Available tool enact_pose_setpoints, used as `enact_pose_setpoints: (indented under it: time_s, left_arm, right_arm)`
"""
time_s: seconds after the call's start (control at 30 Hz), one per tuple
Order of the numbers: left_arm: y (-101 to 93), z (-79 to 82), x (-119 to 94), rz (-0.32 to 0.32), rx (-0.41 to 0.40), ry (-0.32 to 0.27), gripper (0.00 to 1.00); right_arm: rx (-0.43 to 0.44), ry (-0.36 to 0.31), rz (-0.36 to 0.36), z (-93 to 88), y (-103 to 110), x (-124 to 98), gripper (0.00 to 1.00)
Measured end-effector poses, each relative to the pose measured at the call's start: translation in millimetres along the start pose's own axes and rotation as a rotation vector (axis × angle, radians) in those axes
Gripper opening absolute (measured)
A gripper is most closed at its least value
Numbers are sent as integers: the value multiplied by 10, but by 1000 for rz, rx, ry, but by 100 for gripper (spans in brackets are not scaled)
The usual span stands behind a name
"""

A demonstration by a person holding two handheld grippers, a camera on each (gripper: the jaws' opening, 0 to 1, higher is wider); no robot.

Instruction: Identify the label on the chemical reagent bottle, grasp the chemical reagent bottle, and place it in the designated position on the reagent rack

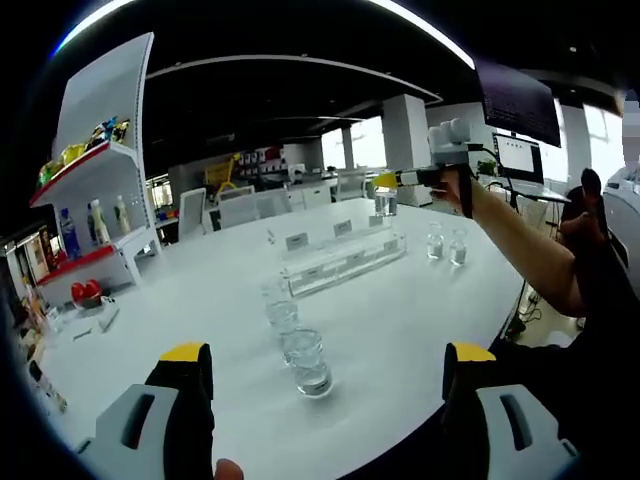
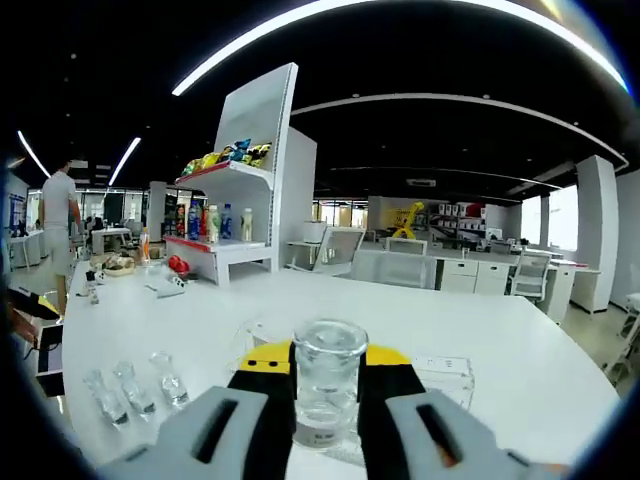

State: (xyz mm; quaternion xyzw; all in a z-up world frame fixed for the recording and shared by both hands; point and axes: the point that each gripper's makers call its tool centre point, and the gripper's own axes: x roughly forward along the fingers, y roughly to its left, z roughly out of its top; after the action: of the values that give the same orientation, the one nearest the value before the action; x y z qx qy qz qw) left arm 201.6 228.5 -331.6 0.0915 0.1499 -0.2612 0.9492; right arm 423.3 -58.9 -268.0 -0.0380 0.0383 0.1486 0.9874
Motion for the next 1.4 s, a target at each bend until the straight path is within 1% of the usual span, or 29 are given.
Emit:
enact_pose_setpoints:
  time_s: [0.37, 0.5, 0.77, 0.97, 1.13, 1.3, 1.4]
  left_arm:
    - [76, -36, -35, 9, -3, 4, 95]
    - [93, -46, -51, 11, -3, 3, 95]
    - [104, -75, -61, 11, -3, 9, 95]
    - [124, -94, -67, 16, -3, 15, 95]
    - [110, -99, -59, 13, 12, 21, 95]
    - [98, -100, -51, 9, 5, 18, 95]
    - [111, -150, -30, 11, 2, 36, 95]
  right_arm:
    - [31, 11, -1, -201, 126, 274, 20]
    - [9, -3, -25, -245, 120, 332, 20]
    - [31, -12, -40, -374, 91, 477, 20]
    - [25, 4, -47, -507, 95, 578, 20]
    - [25, 12, -54, -590, 94, 648, 20]
    - [23, -5, -62, -644, 107, 682, 20]
    - [20, -31, -70, -639, 109, 697, 19]
